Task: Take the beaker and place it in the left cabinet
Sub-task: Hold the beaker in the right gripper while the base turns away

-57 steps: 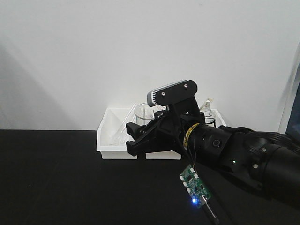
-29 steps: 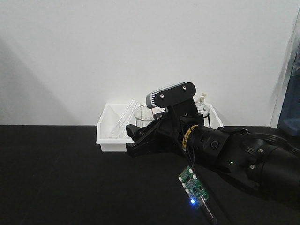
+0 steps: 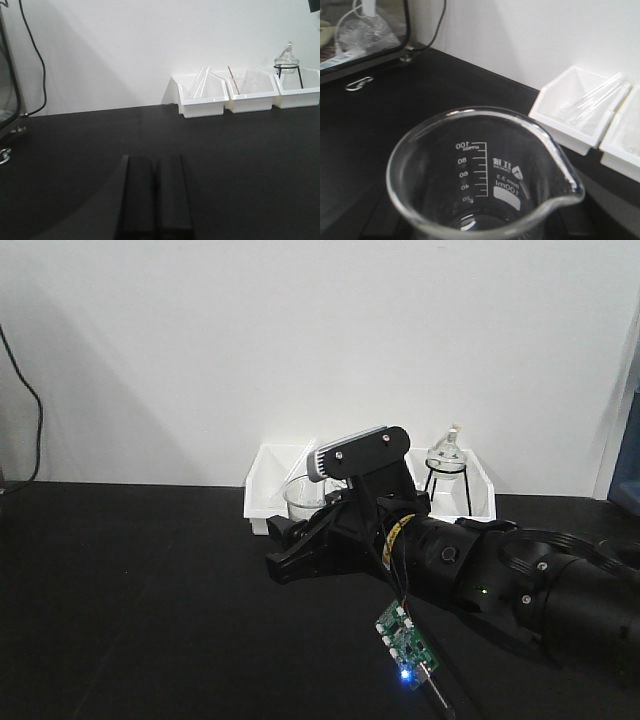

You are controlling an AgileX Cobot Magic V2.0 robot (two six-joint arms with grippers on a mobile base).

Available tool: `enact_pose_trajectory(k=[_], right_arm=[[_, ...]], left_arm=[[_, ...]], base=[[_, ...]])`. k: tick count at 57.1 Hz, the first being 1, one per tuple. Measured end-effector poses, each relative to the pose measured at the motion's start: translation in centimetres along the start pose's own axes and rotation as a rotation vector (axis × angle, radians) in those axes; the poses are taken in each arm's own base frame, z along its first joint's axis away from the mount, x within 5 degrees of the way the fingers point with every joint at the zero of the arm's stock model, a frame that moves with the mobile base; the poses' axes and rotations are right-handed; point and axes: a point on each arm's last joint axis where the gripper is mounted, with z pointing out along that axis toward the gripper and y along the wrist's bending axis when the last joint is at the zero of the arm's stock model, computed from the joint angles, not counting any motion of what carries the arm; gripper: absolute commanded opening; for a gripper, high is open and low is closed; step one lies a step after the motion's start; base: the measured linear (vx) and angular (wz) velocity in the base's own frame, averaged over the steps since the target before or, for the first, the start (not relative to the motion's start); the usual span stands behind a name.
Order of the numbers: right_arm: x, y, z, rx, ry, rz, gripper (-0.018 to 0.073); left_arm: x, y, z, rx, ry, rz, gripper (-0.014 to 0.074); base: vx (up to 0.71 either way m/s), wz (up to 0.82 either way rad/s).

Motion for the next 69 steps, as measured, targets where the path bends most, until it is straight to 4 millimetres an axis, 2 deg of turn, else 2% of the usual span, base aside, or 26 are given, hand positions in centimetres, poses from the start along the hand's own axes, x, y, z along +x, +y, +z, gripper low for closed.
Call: enact_pose_trajectory(k=[35,69], right_arm=[[0.01,-0.01,0.00,0.001,0.001,0.000,0.0057],[0.02,-0.02,0.00,0.002,0.003,0.000,0.0057]], left_arm=[[0.00,0.00,0.00,0.000,0.000,0.000,0.0001],[0.00,0.00,0.00,0.000,0.000,0.000,0.0001]], base=[[-0.15,0.37],[-0.05,0.77]])
